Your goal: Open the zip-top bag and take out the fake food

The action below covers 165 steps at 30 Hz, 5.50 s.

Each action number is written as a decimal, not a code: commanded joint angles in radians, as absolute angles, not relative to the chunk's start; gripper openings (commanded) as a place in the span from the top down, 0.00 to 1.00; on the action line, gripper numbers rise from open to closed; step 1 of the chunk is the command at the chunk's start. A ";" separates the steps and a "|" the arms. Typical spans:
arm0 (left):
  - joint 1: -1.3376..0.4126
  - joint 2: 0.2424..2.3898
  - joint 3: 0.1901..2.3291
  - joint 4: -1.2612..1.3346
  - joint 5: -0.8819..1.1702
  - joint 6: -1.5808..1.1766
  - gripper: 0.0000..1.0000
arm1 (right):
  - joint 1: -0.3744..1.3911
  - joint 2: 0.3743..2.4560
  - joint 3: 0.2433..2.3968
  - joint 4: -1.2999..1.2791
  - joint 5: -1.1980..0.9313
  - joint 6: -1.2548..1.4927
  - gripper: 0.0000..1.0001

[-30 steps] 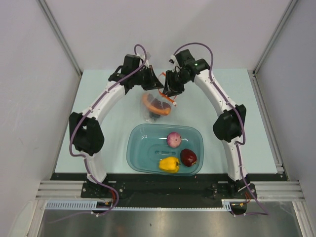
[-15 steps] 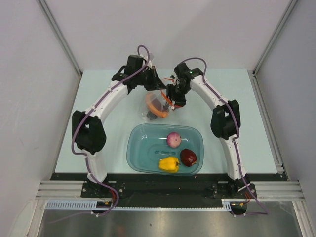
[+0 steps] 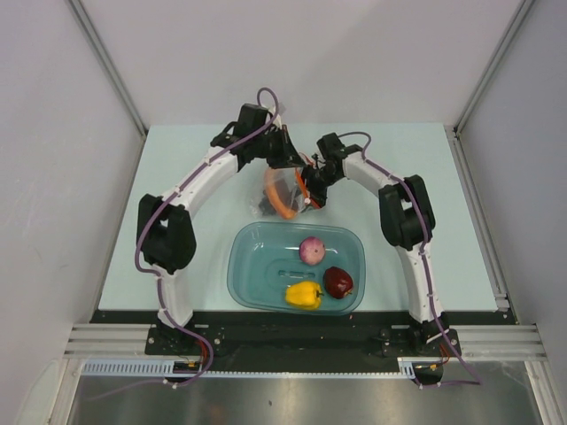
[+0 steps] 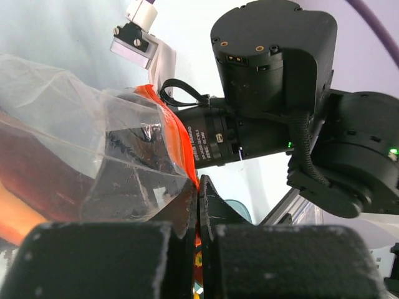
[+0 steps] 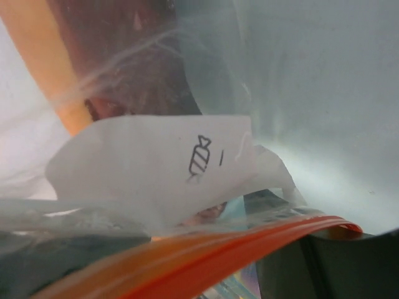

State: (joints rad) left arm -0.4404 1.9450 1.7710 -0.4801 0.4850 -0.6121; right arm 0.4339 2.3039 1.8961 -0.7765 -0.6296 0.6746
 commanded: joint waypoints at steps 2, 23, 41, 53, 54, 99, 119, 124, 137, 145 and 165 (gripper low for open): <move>-0.448 1.928 1.822 -0.434 0.503 -0.626 1.00 | 0.416 2.220 1.848 -0.549 -0.707 0.822 0.37; -0.457 1.931 1.845 -0.446 0.512 -0.629 1.00 | 0.433 2.230 1.669 -0.190 -0.819 0.997 0.41; -0.457 1.921 1.838 -0.466 0.511 -0.603 1.00 | 0.413 2.191 1.586 0.084 -0.795 1.178 0.94; -0.433 1.914 1.810 -0.472 0.492 -0.565 1.00 | 0.370 2.053 1.658 -0.279 -0.726 0.917 1.00; -0.430 1.917 1.812 -0.469 0.494 -0.565 1.00 | 0.367 2.043 1.658 -0.341 -0.718 0.899 1.00; -0.362 1.928 1.832 -0.540 0.345 -0.512 1.00 | 0.437 1.438 1.574 -1.089 -0.971 0.350 1.00; -0.362 1.868 1.812 -0.568 0.321 -0.479 1.00 | 0.719 1.583 1.517 -1.085 -0.793 0.189 1.00; -0.362 1.859 1.792 -0.555 0.333 -0.483 1.00 | 0.733 1.637 1.503 -1.026 -0.765 0.175 1.00; -0.365 1.841 1.760 -0.537 0.356 -0.492 1.00 | 0.753 1.795 1.459 -0.954 -0.634 0.086 1.00; -0.367 1.832 1.736 -0.520 0.367 -0.503 1.00 | 0.719 1.795 1.453 -0.963 -0.473 0.069 1.00; -0.387 1.842 1.741 -0.508 0.377 -0.518 1.00 | 0.634 1.718 1.579 -0.989 -0.167 0.127 0.44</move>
